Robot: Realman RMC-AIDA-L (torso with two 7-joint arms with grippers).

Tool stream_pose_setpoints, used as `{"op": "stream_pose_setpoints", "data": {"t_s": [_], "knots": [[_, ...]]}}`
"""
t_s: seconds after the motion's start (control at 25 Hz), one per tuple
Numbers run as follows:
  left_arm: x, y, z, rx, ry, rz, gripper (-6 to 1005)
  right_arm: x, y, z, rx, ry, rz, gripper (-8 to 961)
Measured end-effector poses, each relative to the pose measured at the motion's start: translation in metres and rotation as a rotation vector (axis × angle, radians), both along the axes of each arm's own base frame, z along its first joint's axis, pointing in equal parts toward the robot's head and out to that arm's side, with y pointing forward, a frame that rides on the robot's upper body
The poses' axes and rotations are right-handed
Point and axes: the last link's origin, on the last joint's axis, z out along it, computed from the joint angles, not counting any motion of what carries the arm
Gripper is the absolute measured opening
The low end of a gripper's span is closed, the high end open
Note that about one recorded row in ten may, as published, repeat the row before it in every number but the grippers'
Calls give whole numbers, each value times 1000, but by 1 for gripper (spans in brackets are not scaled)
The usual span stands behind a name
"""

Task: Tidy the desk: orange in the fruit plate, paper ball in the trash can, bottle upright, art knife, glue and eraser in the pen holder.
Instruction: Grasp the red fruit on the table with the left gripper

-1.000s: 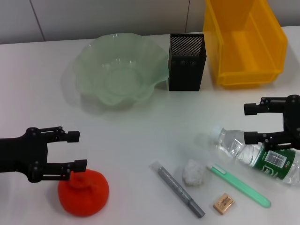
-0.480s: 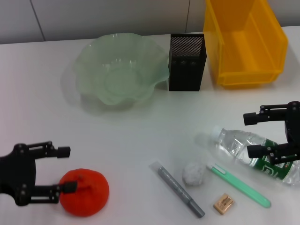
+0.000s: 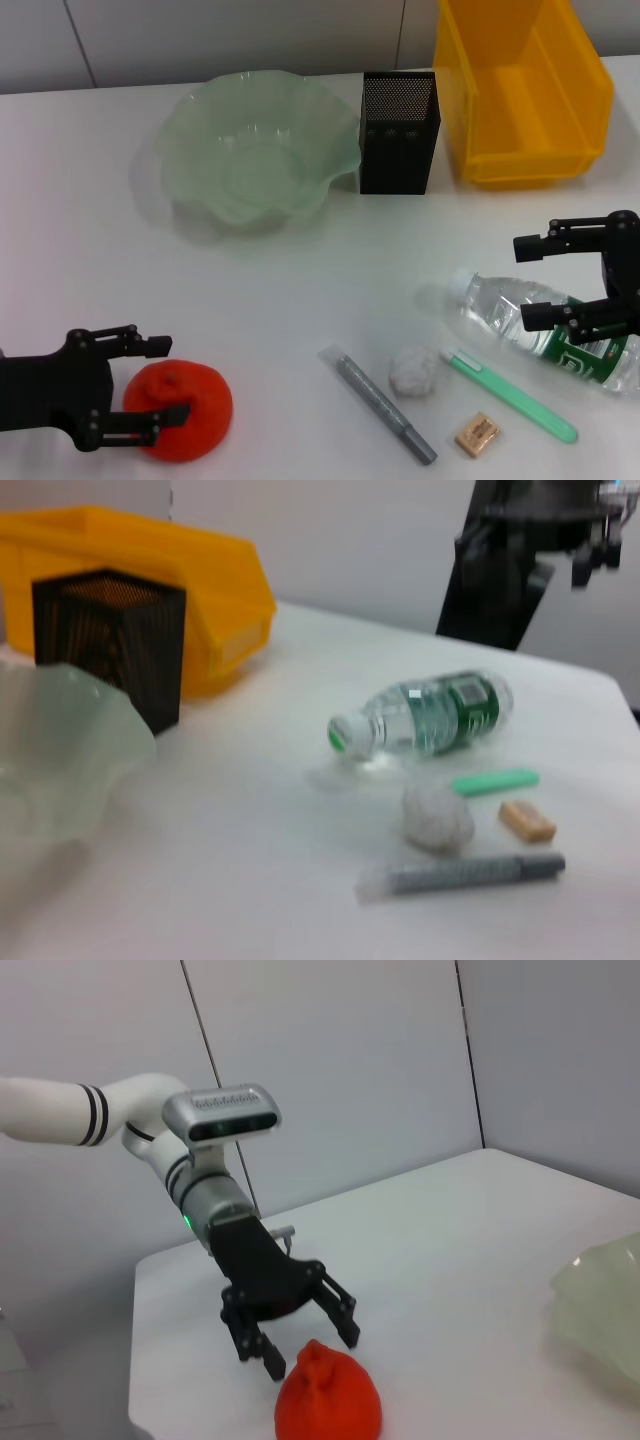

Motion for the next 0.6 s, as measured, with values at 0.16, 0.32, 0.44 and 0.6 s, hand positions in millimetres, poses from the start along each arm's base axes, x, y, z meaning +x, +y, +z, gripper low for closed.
{"op": "stream_pose_setpoints", "data": {"t_s": [0.16, 0.32, 0.44, 0.6], "knots": [[-2, 2, -10, -14, 46, -7, 760, 0, 0, -1, -1, 2, -7, 777], [-4, 4, -13, -17, 70, -7, 757, 0, 1, -1, -1, 5, -12, 777], [-4, 4, -13, -17, 70, -7, 755, 0, 1, -1, 3, 8, -16, 777], [-6, 6, -13, -2, 83, -7, 752, 0, 0, -1, 5, 10, -20, 777]]}}
